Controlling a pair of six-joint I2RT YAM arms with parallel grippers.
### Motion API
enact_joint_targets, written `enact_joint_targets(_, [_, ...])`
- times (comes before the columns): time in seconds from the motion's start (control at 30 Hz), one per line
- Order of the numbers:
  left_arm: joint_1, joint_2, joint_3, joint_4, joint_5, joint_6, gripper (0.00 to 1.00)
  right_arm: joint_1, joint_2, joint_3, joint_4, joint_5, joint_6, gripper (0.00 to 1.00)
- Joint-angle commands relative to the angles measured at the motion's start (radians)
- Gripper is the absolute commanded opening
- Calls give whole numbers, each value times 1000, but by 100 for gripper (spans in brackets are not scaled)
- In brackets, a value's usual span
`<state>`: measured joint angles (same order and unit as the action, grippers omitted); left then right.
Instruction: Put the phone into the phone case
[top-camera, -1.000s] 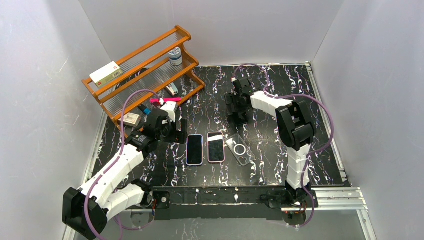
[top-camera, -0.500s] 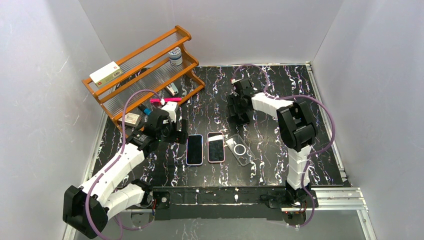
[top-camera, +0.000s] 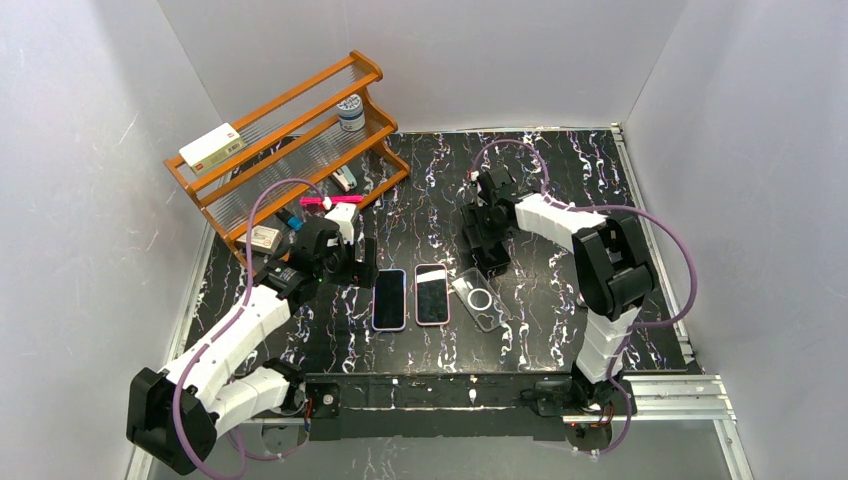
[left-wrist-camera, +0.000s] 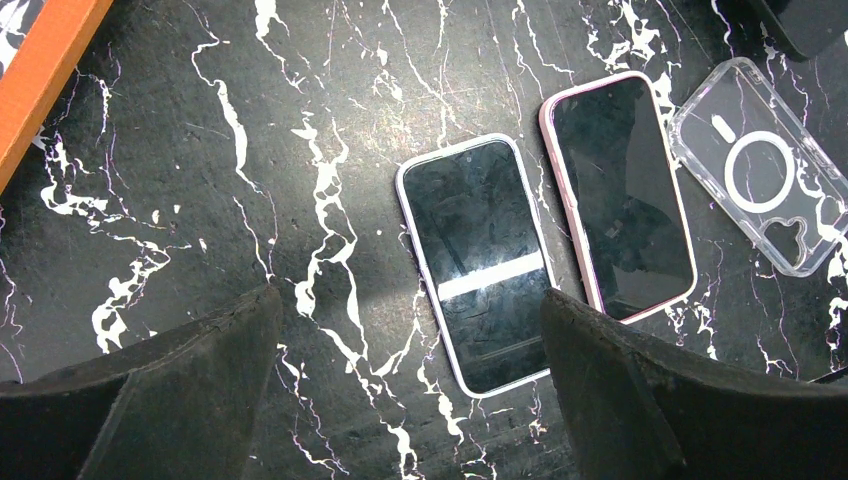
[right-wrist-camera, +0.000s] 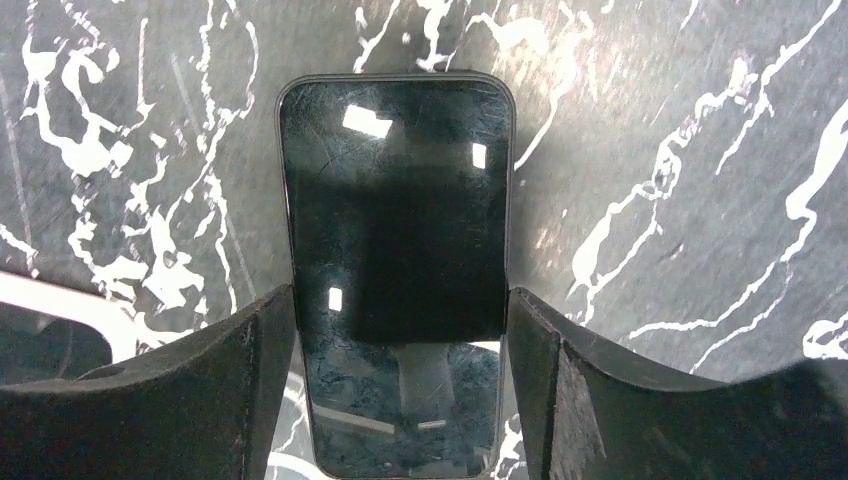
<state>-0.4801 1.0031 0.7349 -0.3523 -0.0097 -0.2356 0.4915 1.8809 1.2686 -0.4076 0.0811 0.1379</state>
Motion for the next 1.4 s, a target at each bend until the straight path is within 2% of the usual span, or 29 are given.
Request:
enact_joint_targets(0.0, [-2,-7,12,-4,10,5,98,21,-122,-26,-33,-29,30,54])
enact_joint_targets(0.37, [-2,-6,11,-5,9,2,98,118,-316,-175,-81,-40,112,53])
enact_joint_targets(0.43, [-1,-3,12,-4,46,2,98,137,-340,-203,-78,-51,130,53])
enact_joint_targets(0.67, [-2,-3,11,-3,60,1,98,206,-384,-288,-59,-102,193,53])
enact_joint_targets(0.93, [-2,0,10,-3,69,1,98,244,-406,-355,-39,-55,221,55])
enact_joint_targets(1.17, [-2,5,11,-1,71,1,98,244,-415,-403,-7,-52,213,64])
enact_joint_targets(1.27, [-2,6,11,-1,68,-1,98,245,-421,-402,-4,-36,208,72])
enact_joint_targets(1.37, [-2,9,8,1,67,-8,98,245,-427,-400,3,-27,201,74])
